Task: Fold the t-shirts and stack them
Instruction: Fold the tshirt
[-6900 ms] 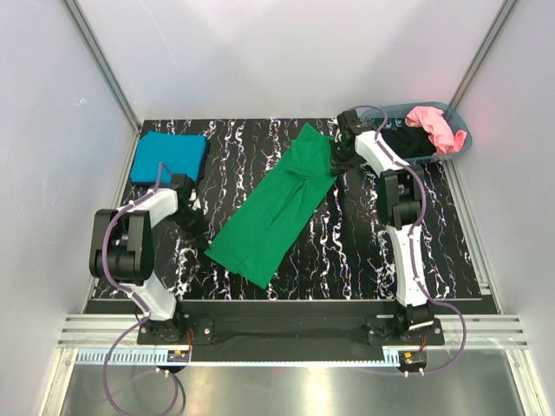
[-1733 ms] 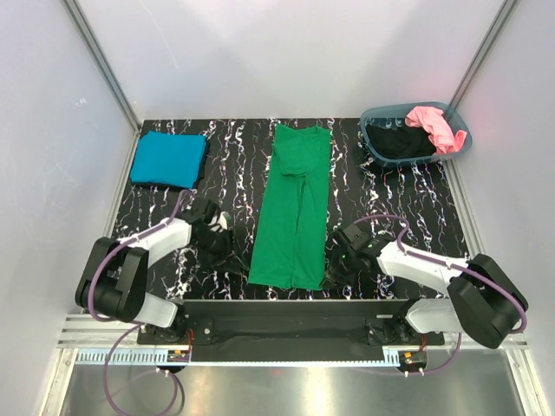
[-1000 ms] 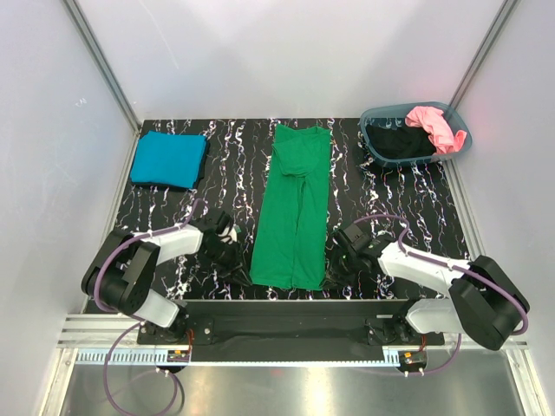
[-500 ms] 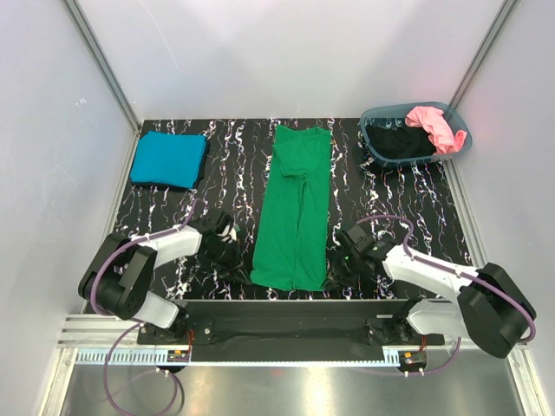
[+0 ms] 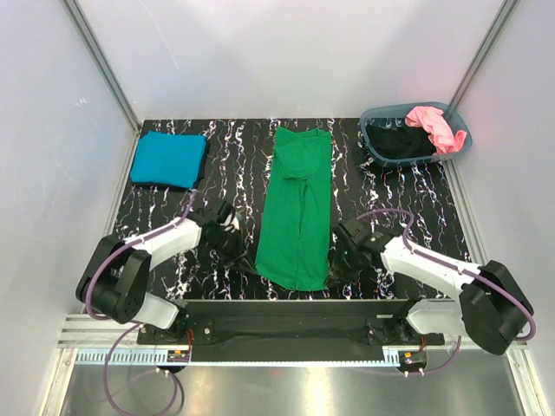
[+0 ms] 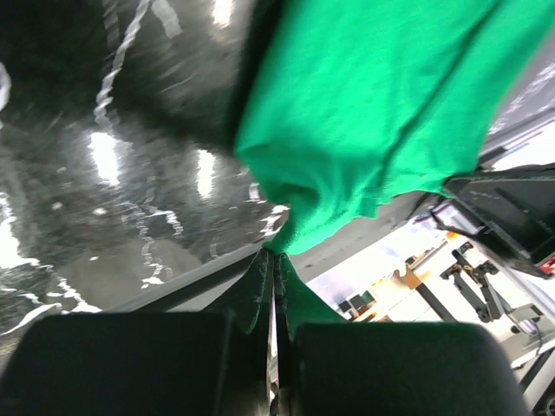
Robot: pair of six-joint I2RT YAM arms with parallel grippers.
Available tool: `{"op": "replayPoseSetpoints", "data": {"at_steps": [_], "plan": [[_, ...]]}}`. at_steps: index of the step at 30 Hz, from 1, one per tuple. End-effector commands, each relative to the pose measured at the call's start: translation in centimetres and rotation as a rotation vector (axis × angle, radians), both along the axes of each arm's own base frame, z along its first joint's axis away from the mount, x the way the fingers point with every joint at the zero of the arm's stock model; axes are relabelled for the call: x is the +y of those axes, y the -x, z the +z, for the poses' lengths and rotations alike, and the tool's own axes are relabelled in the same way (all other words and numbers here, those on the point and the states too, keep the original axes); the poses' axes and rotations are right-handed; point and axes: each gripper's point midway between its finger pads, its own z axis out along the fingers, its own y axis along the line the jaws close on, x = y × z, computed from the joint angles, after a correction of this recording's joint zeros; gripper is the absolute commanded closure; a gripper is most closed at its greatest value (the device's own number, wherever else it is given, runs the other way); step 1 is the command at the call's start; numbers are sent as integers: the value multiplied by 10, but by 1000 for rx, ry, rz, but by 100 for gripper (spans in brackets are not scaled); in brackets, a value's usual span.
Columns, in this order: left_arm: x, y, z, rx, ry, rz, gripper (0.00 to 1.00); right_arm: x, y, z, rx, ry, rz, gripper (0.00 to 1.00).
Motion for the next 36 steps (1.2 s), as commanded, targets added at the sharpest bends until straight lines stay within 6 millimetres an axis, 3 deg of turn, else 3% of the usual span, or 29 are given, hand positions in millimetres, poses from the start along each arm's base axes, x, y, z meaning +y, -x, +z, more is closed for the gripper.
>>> {"op": "replayPoseSetpoints", "data": {"at_steps": [1,3,4,6,8,9,11,12,13,15,16,17,18,21,22,23,25,26,27,29,36], "plan": [[-15,-18,20,-16,51,0,100,6,-25,28,-66,49,-4,100],[-21,-28,29,-36,63,-11,100,-3,-33,30,-76,131,11,100],[-22,-34,33,-45,60,-12,100,2,-45,45,-110,136,9,100],[-24,-47,40,-56,54,-4,100,-9,-54,44,-93,219,13,100],[-27,-59,44,-62,61,10,100,-14,-77,52,-113,240,-20,100],[-29,-75,54,-95,74,25,100,-17,-84,54,-122,245,-10,100],[-28,-94,53,-88,64,49,100,-22,-108,62,-150,238,-6,100],[-33,-110,64,-114,85,60,100,-25,-117,65,-158,240,-6,100],[-36,-121,70,-128,103,67,100,-23,-132,77,-194,226,0,100],[-42,-139,67,-125,112,71,100,-32,-154,75,-198,251,26,100],[-48,-160,82,-182,131,65,100,-31,-171,85,-235,244,30,100],[-49,-170,84,-208,116,65,100,-37,-184,78,-216,262,25,100],[-49,-179,86,-222,105,63,100,-37,-198,87,-247,260,42,100],[-51,-216,86,-227,121,123,100,-51,-225,77,-223,295,43,100],[-51,-224,79,-213,125,138,100,-49,-238,85,-251,282,41,100],[-50,-240,84,-235,135,162,100,-49,-245,76,-238,291,60,100],[-49,-255,85,-236,140,184,100,-47,-265,83,-280,287,67,100],[-49,-266,82,-237,135,192,100,-45,-270,74,-266,297,85,100],[-47,-272,82,-237,133,198,100,-45,-280,81,-288,298,92,100],[-47,-279,75,-230,142,199,100,-46,-289,72,-277,312,97,100],[-41,-302,54,-224,174,240,100,-48,-325,71,-303,305,91,100]]}}
